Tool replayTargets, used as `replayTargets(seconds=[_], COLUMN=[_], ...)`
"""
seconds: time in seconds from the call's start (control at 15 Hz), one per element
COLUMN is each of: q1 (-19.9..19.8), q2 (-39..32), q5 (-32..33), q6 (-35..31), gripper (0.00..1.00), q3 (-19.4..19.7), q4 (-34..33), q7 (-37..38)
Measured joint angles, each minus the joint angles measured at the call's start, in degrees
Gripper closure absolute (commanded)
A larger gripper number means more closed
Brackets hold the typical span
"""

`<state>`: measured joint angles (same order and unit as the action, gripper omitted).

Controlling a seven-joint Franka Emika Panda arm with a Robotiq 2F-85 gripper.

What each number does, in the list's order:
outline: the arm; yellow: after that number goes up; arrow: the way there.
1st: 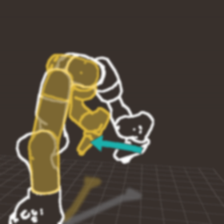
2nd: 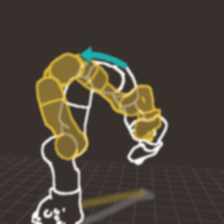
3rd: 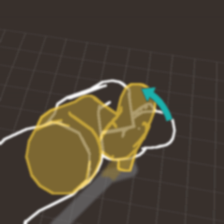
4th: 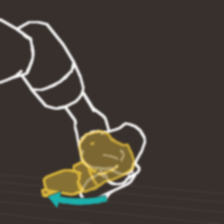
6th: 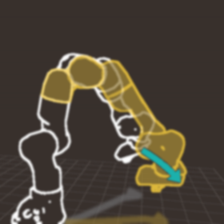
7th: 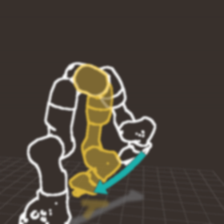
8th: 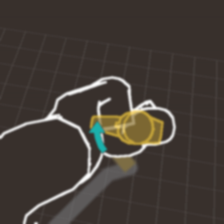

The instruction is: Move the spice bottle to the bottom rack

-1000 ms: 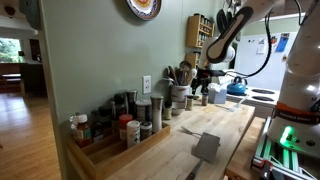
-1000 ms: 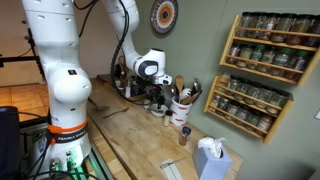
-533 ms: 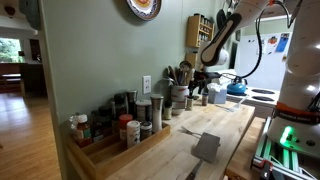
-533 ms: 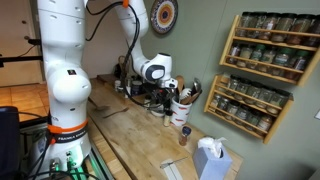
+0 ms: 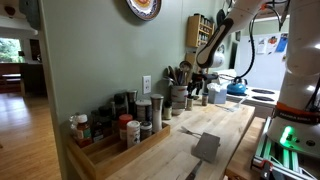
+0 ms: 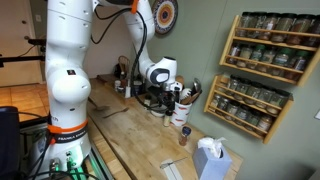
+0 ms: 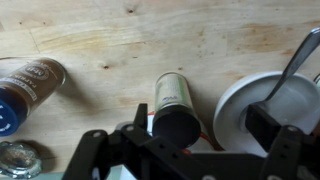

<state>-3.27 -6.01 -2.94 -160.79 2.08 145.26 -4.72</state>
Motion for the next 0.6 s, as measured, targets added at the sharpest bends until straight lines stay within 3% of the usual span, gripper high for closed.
replayTargets(seconds=[0.53, 0.6], q1=[-1.41, -1.66], q2=[-4.97, -5.46], q5=[-3.98, -4.63], q6=[-0.65, -1.01], gripper=[0.0, 0.04], q3=[-0.64, -0.9], q4=[-3.01, -3.31], q7=[-4.1, -4.67])
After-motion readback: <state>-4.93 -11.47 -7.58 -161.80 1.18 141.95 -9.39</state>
